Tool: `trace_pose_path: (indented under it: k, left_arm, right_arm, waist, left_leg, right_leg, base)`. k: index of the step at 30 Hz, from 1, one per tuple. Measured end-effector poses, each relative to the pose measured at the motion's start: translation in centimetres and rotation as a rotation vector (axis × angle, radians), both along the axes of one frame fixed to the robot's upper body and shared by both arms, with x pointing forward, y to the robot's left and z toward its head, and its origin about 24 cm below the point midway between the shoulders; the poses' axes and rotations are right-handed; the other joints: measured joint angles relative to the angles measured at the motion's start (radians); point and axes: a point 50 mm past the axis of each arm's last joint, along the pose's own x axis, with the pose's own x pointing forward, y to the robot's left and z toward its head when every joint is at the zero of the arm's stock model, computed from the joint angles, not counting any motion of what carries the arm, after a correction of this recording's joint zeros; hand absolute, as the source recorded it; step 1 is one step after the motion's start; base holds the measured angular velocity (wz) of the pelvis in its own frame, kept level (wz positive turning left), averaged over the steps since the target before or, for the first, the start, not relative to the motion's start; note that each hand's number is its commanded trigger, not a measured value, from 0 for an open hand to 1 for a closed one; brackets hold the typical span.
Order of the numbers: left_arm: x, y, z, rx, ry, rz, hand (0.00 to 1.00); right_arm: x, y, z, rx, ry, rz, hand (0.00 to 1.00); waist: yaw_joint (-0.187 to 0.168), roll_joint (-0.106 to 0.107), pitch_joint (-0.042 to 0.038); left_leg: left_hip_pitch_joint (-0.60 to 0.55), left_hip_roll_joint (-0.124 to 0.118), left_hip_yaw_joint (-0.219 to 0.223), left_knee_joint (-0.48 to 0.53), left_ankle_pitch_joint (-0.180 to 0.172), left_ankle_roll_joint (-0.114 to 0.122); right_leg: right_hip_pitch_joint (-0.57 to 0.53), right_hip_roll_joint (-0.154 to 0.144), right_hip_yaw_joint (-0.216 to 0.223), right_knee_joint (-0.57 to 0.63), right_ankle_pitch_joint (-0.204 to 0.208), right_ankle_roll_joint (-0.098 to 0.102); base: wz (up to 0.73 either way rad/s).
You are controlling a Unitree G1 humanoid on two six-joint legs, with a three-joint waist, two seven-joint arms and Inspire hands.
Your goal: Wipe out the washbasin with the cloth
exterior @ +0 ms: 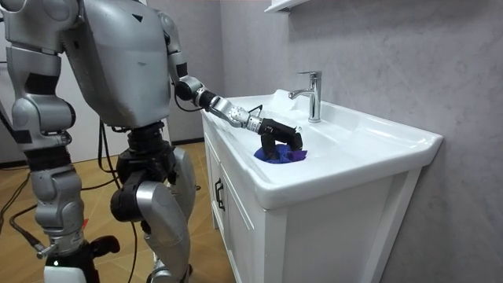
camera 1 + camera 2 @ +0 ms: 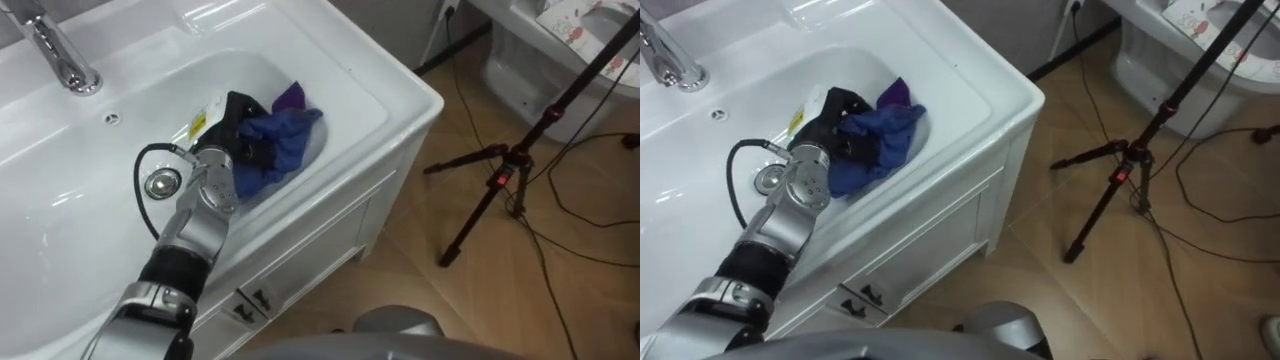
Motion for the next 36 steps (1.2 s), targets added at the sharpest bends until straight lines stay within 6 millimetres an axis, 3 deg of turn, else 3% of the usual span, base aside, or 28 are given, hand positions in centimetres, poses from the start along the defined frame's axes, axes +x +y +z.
trace_pose_path:
  k: [4,6,8,11,12,13,14,15,17,21,25,28,29,31,33,35,36]
  left_arm:
    - [0.5,-0.2,0.5,-0.011,-0.009,-0.014,1.0]
    - [0.6,-0.3,0.7,-0.011,-0.02,-0.021,1.0]
    - [0.7,-0.8,0.9,-0.013,-0.027,-0.037,1.0]
    - [1.1,-1.9,1.5,-0.008,-0.053,-0.081,1.0]
    - [1.1,-2.1,1.6,-0.007,-0.058,-0.09,1.0]
    - [1.1,-2.2,1.6,-0.006,-0.059,-0.096,1.0]
    - [1.1,-1.9,1.6,0.006,-0.055,-0.092,1.0]
    - [1.0,-1.8,1.5,0.012,-0.054,-0.093,1.0]
    - [1.0,-1.5,1.5,0.041,-0.055,-0.097,1.0]
    - [0.9,-0.9,1.1,0.109,-0.043,-0.103,1.0]
    - [0.0,0.2,-0.1,0.184,-0.012,-0.085,1.0]
    - [-0.4,0.9,-0.9,0.232,0.005,-0.09,1.0]
    - [-0.9,1.5,-1.6,0.254,0.036,-0.076,1.0]
    - [-1.7,2.5,-2.5,0.294,0.079,-0.055,1.0]
    - [-2.0,3.7,-2.8,0.312,0.095,-0.011,1.0]
    - [-2.1,4.6,-2.9,0.319,0.098,0.031,1.0]
    - [-2.1,4.9,-2.8,0.321,0.091,0.048,1.0]
  right_arm:
    - [0.1,0.0,0.0,0.0,-0.006,-0.001,0.0]
    - [0.0,-0.1,0.0,-0.005,-0.003,0.001,0.0]
    - [0.1,-0.3,0.1,-0.009,-0.002,0.004,0.0]
    - [-0.3,-0.1,0.0,0.0,0.007,0.001,0.0]
    - [-0.5,-0.1,0.0,0.0,0.013,-0.001,0.0]
    - [-0.5,0.0,0.0,0.003,0.012,0.0,0.0]
    - [-0.6,0.1,0.0,0.007,0.014,0.007,0.0]
    - [-0.6,0.2,-0.1,0.009,0.015,0.013,0.0]
    - [-0.7,0.0,0.0,0.003,0.025,0.017,0.0]
    - [-1.4,-0.1,0.0,-0.004,0.051,0.012,0.0]
    - [-1.3,-0.3,0.1,-0.013,0.055,0.008,0.0]
    - [-1.1,-0.5,0.1,-0.022,0.055,0.01,0.0]
    - [-1.1,-0.7,0.2,-0.026,0.056,0.013,0.0]
    - [-1.5,-0.9,0.2,-0.032,0.061,0.009,0.0]
    - [-1.5,-1.0,0.3,-0.031,0.061,-0.001,0.0]
    - [-2.0,-1.0,0.3,-0.033,0.077,-0.012,0.0]
    - [-2.2,-1.0,0.3,-0.034,0.081,-0.015,0.0]
  waist:
    - [-0.001,0.001,0.0002]
    - [-0.001,-0.007,0.0064]
    - [-0.002,0.001,0.0022]
    - [-0.004,0.001,0.0042]
    - [-0.005,0.007,0.0014]
    - [-0.004,0.004,0.0025]
    - [-0.004,-0.009,0.007]
    - [-0.004,-0.012,0.0068]
    - [-0.002,-0.018,0.0036]
    - [0.0,-0.003,0.0026]
    - [0.015,-0.009,0.0051]
    - [0.031,-0.009,0.0048]
    - [0.047,-0.008,-0.001]
    - [0.054,0.004,-0.0185]
    - [0.058,0.003,-0.0186]
    - [0.061,0.01,-0.0192]
    - [0.067,0.011,-0.0156]
  left_leg:
    - [-0.014,0.001,-0.001,0.032,0.0,0.0]
    - [-0.029,0.004,-0.006,0.069,-0.001,0.0]
    - [-0.029,-0.001,-0.018,0.047,-0.001,0.001]
    - [-0.019,-0.019,-0.053,-0.017,0.002,-0.002]
    - [-0.01,-0.02,-0.051,-0.023,0.004,-0.003]
    - [0.006,-0.02,-0.02,-0.032,0.004,-0.004]
    - [0.014,-0.018,0.019,-0.022,0.004,-0.004]
    - [0.013,-0.017,0.028,-0.015,0.004,-0.004]
    - [0.01,-0.015,0.029,0.003,0.003,-0.004]
    - [0.013,-0.01,0.029,0.008,0.003,-0.004]
    - [-0.009,0.0,0.002,0.067,0.001,0.0]
    - [-0.049,-0.002,-0.052,-0.031,0.007,-0.008]
    - [-0.068,0.004,-0.051,-0.033,0.051,0.006]
    - [-0.052,0.008,-0.027,-0.038,0.044,0.008]
    - [-0.044,0.009,-0.02,-0.038,0.041,0.006]
    - [-0.042,0.012,-0.019,-0.028,0.039,0.002]
    - [-0.043,0.017,-0.015,-0.021,0.037,-0.002]
  right_leg:
    - [0.008,-0.006,0.004,-0.001,0.0,0.001]
    - [0.021,-0.013,0.018,-0.001,0.0,0.002]
    - [0.019,-0.017,0.025,-0.002,0.002,0.007]
    - [0.01,-0.025,0.026,-0.001,0.002,0.02]
    - [0.009,-0.024,0.025,-0.001,0.002,0.025]
    - [0.01,-0.022,0.018,-0.001,0.004,0.029]
    - [0.014,-0.023,0.001,-0.006,0.005,0.03]
    - [0.016,-0.028,-0.008,-0.009,0.005,0.03]
    - [0.021,-0.036,-0.024,-0.016,0.007,0.029]
    - [0.024,-0.029,-0.014,-0.014,0.005,0.021]
    - [0.049,-0.021,0.03,-0.013,0.001,0.01]
    - [0.05,-0.02,0.056,0.002,-0.009,0.013]
    - [0.052,-0.02,0.069,0.007,-0.013,0.019]
    - [0.054,-0.023,0.047,0.001,-0.012,0.021]
    - [0.054,-0.03,0.016,0.001,-0.014,0.019]
    - [0.053,-0.027,0.019,0.002,-0.018,0.014]
    - [0.053,-0.023,0.022,0.003,-0.021,0.011]
  base:
    - [-0.01]
    - [-0.1]
    - [-0.01]
    - [0.2]
    - [0.1]
    - [-0.08]
    - [-0.13]
    - [-0.18]
    - [-0.14]
    - [-0.07]
    - [-0.1]
    - [-0.18]
    - [-0.45]
    - [-0.3]
    - [-0.1]
    - [0.0]
    - [-0.06]
